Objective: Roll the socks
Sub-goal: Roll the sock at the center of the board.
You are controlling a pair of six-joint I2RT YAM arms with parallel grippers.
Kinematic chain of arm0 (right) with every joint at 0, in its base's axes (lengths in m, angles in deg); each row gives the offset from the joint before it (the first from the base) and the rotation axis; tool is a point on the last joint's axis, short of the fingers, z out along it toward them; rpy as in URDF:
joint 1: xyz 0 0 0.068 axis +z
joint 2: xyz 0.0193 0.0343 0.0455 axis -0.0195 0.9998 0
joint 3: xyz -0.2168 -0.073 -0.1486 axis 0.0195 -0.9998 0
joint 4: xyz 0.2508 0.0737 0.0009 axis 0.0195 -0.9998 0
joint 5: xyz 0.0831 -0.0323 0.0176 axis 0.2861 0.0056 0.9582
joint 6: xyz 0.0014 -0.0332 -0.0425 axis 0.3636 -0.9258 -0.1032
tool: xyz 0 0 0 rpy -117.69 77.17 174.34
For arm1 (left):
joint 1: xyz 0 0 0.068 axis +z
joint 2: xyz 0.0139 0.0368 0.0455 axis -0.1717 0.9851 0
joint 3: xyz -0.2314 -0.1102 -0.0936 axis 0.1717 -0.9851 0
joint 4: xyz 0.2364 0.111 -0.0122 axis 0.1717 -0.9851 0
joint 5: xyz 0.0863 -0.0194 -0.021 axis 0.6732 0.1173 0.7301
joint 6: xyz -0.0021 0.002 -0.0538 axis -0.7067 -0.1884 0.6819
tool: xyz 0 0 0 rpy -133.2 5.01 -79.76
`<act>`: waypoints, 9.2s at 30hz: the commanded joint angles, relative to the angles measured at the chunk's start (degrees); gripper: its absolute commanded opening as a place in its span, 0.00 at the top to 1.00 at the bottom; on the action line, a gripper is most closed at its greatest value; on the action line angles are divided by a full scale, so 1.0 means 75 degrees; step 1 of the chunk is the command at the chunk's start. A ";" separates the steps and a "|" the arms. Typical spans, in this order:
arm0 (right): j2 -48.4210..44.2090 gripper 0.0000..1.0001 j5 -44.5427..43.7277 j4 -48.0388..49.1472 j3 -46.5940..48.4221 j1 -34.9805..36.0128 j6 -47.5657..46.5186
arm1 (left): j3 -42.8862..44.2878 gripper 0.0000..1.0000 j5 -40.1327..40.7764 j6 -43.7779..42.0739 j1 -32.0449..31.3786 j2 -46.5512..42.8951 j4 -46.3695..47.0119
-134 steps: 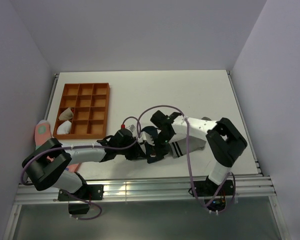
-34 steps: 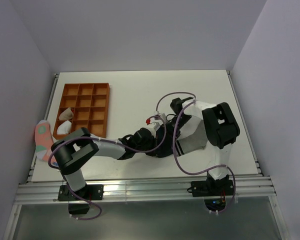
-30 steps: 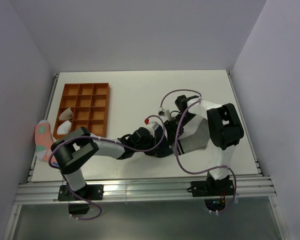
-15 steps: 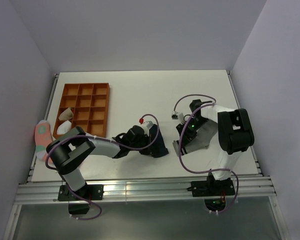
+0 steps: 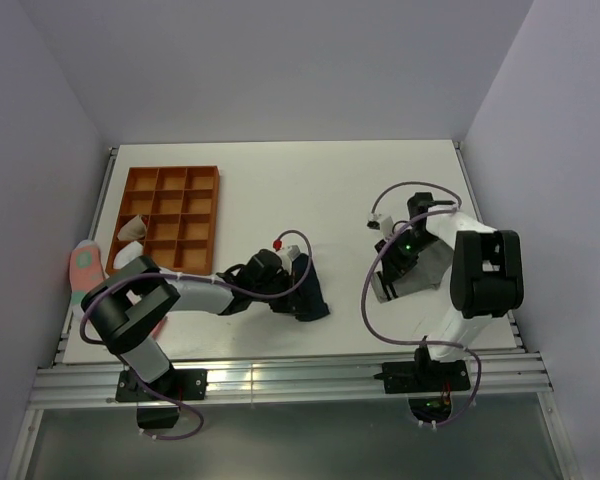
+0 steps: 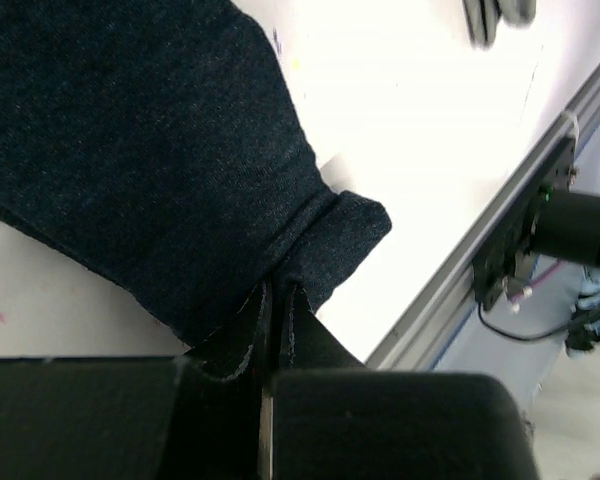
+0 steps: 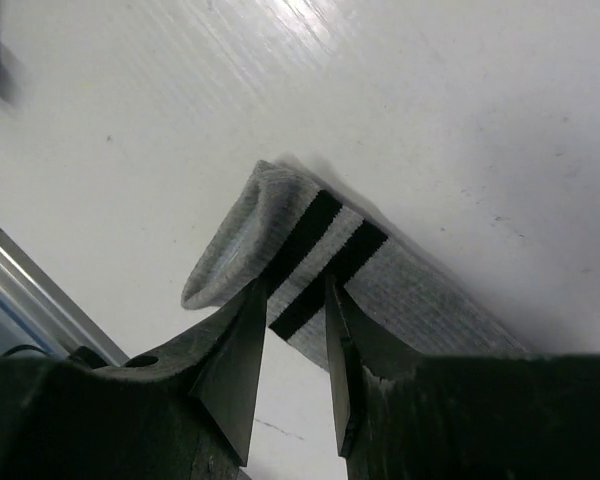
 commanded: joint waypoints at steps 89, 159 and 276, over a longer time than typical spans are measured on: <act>-0.1690 0.78 -0.0406 0.1901 -0.1221 0.7722 -0.0406 | -0.1587 0.82 -0.0025 0.1998 0.0875 -0.0883 0.0237; 0.3408 0.74 0.2350 -0.2566 0.2881 0.5306 -0.0830 | -0.2490 0.58 0.2262 -0.1576 -0.2126 -0.1060 0.4268; 0.0137 0.78 0.0591 0.0634 -0.0202 0.6338 -0.0478 | -0.2255 0.92 0.0515 0.1283 0.0851 -0.2252 0.0963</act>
